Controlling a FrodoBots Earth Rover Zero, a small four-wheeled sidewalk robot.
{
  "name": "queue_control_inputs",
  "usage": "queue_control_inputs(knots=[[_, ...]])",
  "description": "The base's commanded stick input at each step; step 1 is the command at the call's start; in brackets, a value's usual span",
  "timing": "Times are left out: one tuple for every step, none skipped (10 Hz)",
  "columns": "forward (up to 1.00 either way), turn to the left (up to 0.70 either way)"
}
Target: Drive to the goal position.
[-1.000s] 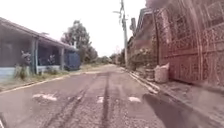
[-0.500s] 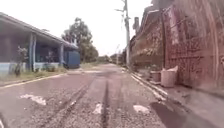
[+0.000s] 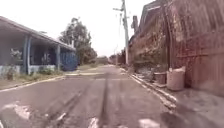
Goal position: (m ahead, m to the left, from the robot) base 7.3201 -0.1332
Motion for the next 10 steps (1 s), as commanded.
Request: queue_control_inputs(knots=[[0.70, 0.00], [0.70, 0.00], [0.70, 0.00], [0.70, 0.00], [0.70, 0.00], [0.70, 0.00], [0.70, 0.00], [0.70, 0.00], [0.70, 0.00], [0.70, 0.00]])
